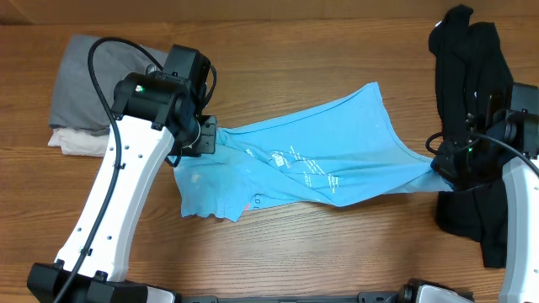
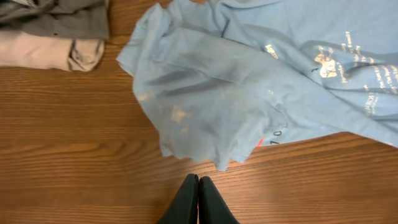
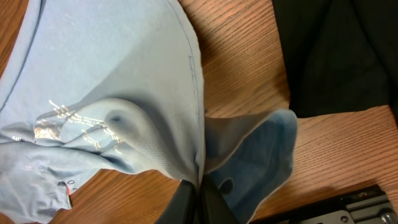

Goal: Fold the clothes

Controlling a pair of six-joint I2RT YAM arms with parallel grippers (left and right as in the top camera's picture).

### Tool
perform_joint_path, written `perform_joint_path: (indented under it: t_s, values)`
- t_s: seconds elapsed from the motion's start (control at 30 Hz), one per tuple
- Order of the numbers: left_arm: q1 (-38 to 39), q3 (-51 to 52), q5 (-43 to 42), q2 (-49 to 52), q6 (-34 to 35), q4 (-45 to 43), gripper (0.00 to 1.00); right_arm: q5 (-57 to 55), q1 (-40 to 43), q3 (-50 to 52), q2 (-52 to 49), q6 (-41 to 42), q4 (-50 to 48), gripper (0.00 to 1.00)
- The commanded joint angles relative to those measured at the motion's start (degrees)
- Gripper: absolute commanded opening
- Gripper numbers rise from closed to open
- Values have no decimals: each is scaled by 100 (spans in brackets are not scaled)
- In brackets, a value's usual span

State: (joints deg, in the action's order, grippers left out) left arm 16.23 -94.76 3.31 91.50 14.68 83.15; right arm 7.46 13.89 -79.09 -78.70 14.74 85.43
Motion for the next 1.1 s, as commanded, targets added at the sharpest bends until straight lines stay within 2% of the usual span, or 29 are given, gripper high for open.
perform_joint_path:
  t_s: [0.0, 0.07, 0.17, 0.37, 0.53, 0.63, 0.73, 0.93, 0.97, 1.07]
  values:
    - [70, 459, -584, -81, -105, -109, 19, -20, 35, -149, 46, -129, -24, 5]
    - [214, 964, -852, -81, -138, -278, 32, -37, 35, -127, 46, -149, -57, 8]
    - [529, 1786, -999, -81, -24, -577, 45, -33, 35, -70, 35, -168, -157, 10]
    - [1150, 2693, -970, -81, 579, -922, 54, -33, 35, -68, -24, -168, -264, 14]
    - [1624, 3169, -20, -81, 1360, -1366, 61, -33, 33, -68, -61, -173, -289, 14]
    - [1696, 3427, 621, -81, 1845, -1552, 62, -28, 33, -68, -63, -258, -284, 15]
    - [1672, 3703, 1115, -81, 1950, -1915, 63, -28, 33, -68, -63, -260, -295, 15]
    - [1670, 4131, 1150, -81, 1969, -2671, 65, -28, 33, -68, -63, -260, -306, 15]
    - [1672, 4218, 1150, -81, 1961, -2800, 64, -28, 33, -68, -63, -260, -308, 15]
    - [1681, 4513, 1082, -81, 1961, -3200, 52, -28, 33, -68, -63, -258, -306, 15]
